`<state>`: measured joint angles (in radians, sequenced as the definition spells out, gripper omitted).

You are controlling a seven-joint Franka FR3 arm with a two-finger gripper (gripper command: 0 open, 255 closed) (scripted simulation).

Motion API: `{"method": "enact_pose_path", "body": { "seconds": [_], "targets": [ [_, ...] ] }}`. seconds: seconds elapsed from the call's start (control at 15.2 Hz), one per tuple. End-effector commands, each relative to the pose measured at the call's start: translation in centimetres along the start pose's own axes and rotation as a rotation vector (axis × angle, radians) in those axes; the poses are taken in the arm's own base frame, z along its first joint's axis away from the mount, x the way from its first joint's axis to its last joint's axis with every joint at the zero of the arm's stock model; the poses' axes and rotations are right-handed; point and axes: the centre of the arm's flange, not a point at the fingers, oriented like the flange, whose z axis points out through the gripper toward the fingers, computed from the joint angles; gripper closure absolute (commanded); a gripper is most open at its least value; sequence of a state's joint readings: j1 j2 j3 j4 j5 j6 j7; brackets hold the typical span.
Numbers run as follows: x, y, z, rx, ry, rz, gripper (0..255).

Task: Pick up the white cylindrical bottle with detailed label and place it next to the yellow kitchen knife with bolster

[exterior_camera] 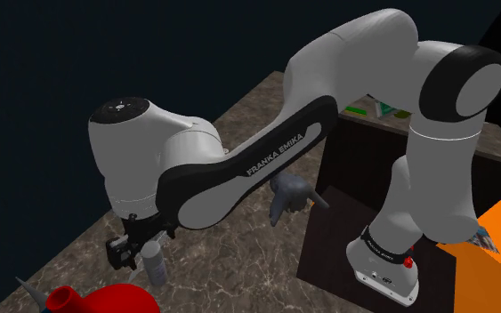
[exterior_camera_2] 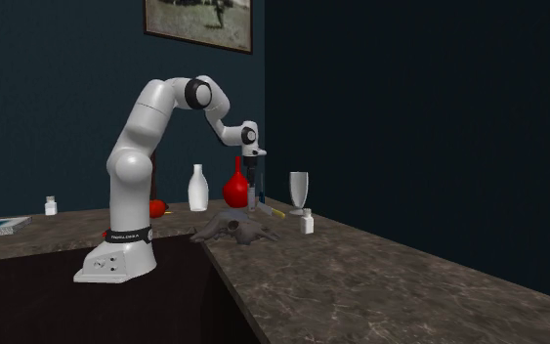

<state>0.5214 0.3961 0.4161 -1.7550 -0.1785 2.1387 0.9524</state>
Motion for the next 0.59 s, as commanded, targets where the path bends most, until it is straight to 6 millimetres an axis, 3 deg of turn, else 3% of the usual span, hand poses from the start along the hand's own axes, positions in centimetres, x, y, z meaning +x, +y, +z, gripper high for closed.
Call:
{"method": "enact_pose_path", "body": {
  "seconds": [0.0, 0.07, 0.53],
  "targets": [
    [0.0, -0.1, -2.5, 0.0, 0.0, 0.0, 0],
    [0.0, -0.1, -3.5, 0.0, 0.0, 0.0, 0],
    [0.0, -0.1, -3.5, 0.0, 0.0, 0.0, 0]
  ]
}}
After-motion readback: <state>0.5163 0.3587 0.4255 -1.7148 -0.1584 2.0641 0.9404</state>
